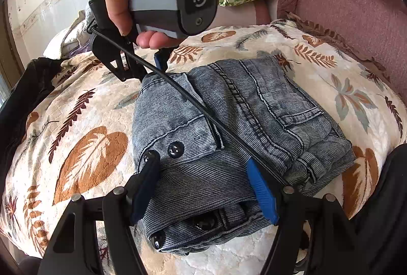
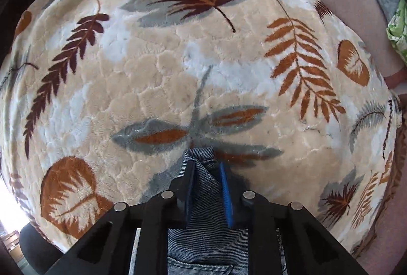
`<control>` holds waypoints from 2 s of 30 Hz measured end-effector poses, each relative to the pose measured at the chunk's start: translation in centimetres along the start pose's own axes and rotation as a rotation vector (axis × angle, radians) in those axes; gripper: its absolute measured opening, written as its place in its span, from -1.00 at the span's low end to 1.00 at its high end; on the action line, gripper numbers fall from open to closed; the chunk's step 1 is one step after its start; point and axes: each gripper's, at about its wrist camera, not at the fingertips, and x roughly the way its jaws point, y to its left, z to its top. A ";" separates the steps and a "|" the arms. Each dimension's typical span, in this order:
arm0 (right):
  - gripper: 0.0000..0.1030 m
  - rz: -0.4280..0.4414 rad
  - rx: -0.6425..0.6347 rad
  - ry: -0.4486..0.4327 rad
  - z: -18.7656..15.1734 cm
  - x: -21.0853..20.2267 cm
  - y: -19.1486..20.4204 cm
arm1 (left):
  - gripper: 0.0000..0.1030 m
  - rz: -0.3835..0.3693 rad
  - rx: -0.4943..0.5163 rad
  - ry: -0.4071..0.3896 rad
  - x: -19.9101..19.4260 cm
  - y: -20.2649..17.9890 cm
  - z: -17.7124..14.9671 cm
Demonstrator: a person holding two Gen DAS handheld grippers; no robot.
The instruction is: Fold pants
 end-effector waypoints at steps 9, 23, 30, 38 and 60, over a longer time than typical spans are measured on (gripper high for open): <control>-0.31 0.251 0.137 -0.168 -5.8 -6.9 -7.1 | 0.40 -0.055 -0.110 -0.113 -3.3 2.4 -0.2; -0.15 0.246 0.282 -0.245 -17.3 -4.6 -8.9 | 0.40 -0.022 -0.271 0.038 -1.1 6.6 1.0; 0.01 0.262 0.371 -0.286 -22.2 -4.7 -10.3 | 0.41 -0.016 -0.247 0.010 -1.8 6.4 1.2; 0.45 0.177 0.351 -0.293 -27.3 -2.3 -7.7 | 0.45 0.038 -0.068 0.093 1.1 4.1 1.1; 0.67 0.210 0.423 -0.387 -29.3 -4.6 -7.6 | 0.51 -0.025 -0.141 0.036 0.9 5.3 -0.2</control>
